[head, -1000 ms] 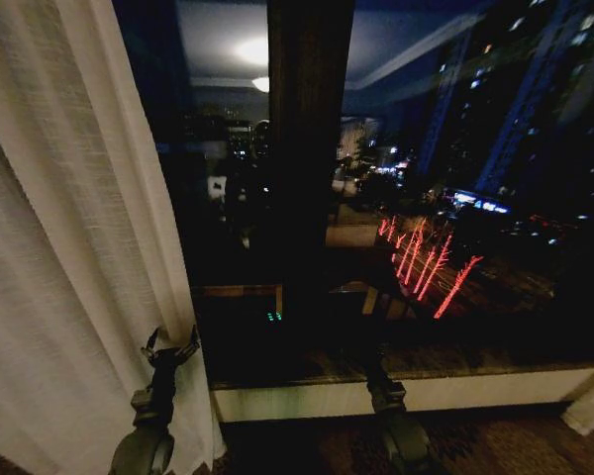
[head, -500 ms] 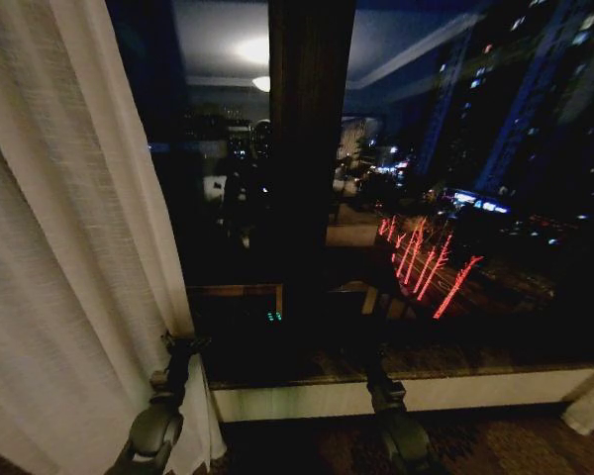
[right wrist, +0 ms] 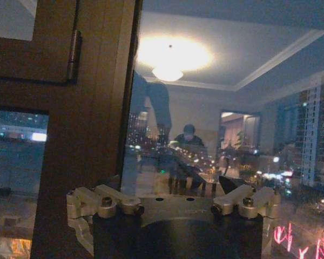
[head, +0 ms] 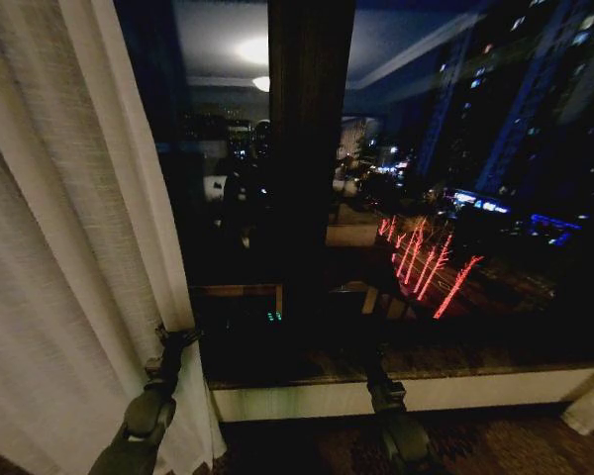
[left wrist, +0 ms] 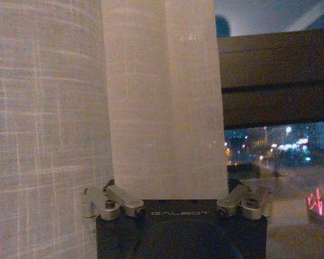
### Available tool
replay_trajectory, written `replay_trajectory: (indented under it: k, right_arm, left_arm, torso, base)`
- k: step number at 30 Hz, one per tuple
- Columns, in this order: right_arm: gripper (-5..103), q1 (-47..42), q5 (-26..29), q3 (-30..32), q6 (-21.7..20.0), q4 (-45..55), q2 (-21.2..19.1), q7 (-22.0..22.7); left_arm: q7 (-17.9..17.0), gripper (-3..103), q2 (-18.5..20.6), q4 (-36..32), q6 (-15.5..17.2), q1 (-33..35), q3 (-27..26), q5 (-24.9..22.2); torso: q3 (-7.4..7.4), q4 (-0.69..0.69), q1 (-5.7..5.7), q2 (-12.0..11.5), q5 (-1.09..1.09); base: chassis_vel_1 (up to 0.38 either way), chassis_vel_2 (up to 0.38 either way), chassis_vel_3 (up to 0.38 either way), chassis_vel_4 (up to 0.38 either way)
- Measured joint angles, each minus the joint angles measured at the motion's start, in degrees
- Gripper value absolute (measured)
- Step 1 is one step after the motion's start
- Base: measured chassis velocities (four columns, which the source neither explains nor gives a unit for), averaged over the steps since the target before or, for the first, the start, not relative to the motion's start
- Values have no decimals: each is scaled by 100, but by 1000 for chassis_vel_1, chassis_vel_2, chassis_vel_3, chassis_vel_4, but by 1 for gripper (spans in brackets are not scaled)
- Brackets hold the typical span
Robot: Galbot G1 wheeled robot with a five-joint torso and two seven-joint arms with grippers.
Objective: Open the curtains by pulling them apart, changing their state from closed to fully open.
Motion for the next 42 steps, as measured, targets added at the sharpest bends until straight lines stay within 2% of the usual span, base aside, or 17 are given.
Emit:
replay_trajectory:
  k: [1,2,5,8,10,14,16,17,19,23,25,26,27,42]
  right_arm:
    - [100,0,0,0,0,0,0,0]
    - [100,0,0,0,0,0,0,0]
    - [100,0,0,0,0,0,0,0]
    - [100,0,0,0,0,0,0,0]
    - [100,0,0,0,0,0,0,0]
    - [100,0,0,0,0,0,0,0]
    - [100,0,0,0,0,0,0,0]
    - [100,0,0,0,0,0,0,0]
    - [100,0,0,0,0,0,0,0]
    - [100,0,0,0,0,0,0,0]
    - [100,0,0,0,0,0,0,0]
    - [100,0,0,0,0,0,0,0]
    - [100,0,0,0,0,0,0,0]
    - [100,0,0,1,0,0,0,0]
  left_arm:
    - [0,93,0,0,0,0,0,0]
    - [42,82,0,26,-47,-30,-6,-39]
    - [66,77,-2,37,-69,-38,-11,-81]
    - [68,61,-16,90,-147,-38,-23,-110]
    - [68,61,-17,102,-167,-38,-26,-113]
    - [68,39,-19,117,-217,-37,-57,-145]
    - [68,39,-20,116,-221,-37,-61,-154]
    - [67,28,-26,115,-222,-32,-70,-167]
    - [67,28,-31,113,-223,-25,-77,-171]
    - [34,6,-51,88,-180,-2,-102,-270]
    - [28,6,-52,85,-171,-2,-104,-286]
    - [-7,1,-54,74,-150,-1,-117,-345]
    - [-25,0,-54,68,-141,-2,-128,-376]
    - [-39,0,-40,53,-132,-4,-144,-387]
  torso:
    - [0,0,0,0,0]
    - [0,0,0,0,0]
    - [0,0,0,0,0]
    - [0,0,0,0,0]
    - [0,0,0,0,0]
    - [0,0,0,0,0]
    - [0,0,0,0,0]
    - [0,0,0,0,0]
    - [0,0,0,0,0]
    - [0,0,0,0,0]
    - [0,0,0,0,0]
    - [0,0,0,0,0]
    - [0,0,0,0,0]
    - [0,-1,0,0,1]
  base:
    - [0,0,0,0]
    - [0,0,0,0]
    - [0,0,0,0]
    - [0,0,0,0]
    - [0,0,0,0]
    - [0,0,0,0]
    - [0,0,0,0]
    - [0,0,0,0]
    - [0,0,0,0]
    - [0,0,0,0]
    - [0,0,0,0]
    - [0,0,0,0]
    - [0,0,0,0]
    - [28,27,-22,-24]
